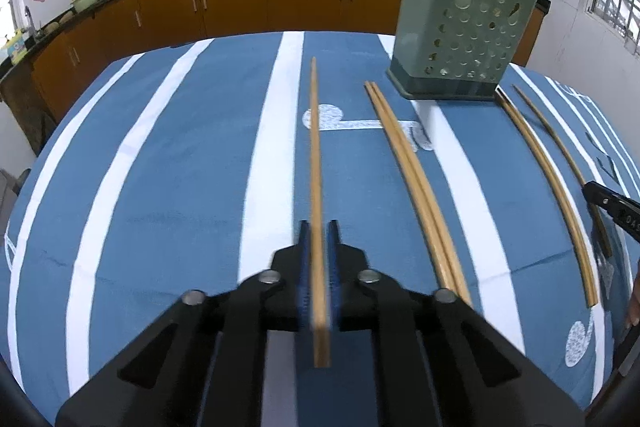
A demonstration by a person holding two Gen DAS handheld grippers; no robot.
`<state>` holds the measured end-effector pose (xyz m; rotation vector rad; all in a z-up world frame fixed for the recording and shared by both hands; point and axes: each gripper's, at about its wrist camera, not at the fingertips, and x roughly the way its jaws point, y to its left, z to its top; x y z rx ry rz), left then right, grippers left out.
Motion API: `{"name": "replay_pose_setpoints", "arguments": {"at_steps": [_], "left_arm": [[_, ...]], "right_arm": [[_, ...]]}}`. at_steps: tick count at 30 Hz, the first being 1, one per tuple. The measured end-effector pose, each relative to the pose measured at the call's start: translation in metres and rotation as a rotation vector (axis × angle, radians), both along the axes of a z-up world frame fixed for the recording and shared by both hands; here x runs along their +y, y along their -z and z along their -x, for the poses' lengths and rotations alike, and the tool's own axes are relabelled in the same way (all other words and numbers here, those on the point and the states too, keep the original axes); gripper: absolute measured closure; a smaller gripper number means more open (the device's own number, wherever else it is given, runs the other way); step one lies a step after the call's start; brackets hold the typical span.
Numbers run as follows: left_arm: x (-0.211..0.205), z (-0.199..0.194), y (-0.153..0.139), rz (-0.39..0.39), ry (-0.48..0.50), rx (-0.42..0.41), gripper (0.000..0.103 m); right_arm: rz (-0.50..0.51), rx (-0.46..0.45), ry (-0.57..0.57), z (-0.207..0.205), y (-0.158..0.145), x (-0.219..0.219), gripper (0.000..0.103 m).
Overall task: Organize utensils
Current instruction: 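Lift both held chopsticks upright above the green holder with both tools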
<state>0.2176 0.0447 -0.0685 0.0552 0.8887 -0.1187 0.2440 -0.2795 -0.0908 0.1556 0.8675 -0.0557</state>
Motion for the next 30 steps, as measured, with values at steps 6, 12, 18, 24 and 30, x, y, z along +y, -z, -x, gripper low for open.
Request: {"name": "replay_pose_setpoints", "arguments": {"at_steps": [6, 12, 18, 24, 30], "left_arm": [[0.009, 0.008, -0.018, 0.031, 0.009, -0.025, 0.096], [0.016, 0.02, -0.058, 0.075, 0.028, -0.124, 0.096], [0.022, 0.028, -0.106, 0.137, 0.03, -0.24, 0.096], [0.023, 0.027, -0.143, 0.163, 0.042, -0.327, 0.096], [0.016, 0.023, -0.154, 0.153, 0.065, -0.348, 0.096]], "right_arm": [[0.007, -0.093, -0.006, 0.015, -0.028, -0.001, 0.095], [0.018, -0.201, 0.002, 0.027, -0.068, -0.005, 0.095], [0.027, -0.32, 0.009, 0.037, -0.11, -0.008, 0.095], [0.031, -0.411, 0.001, 0.039, -0.144, -0.006, 0.095], [0.033, -0.429, -0.021, 0.036, -0.157, -0.002, 0.095]]}}
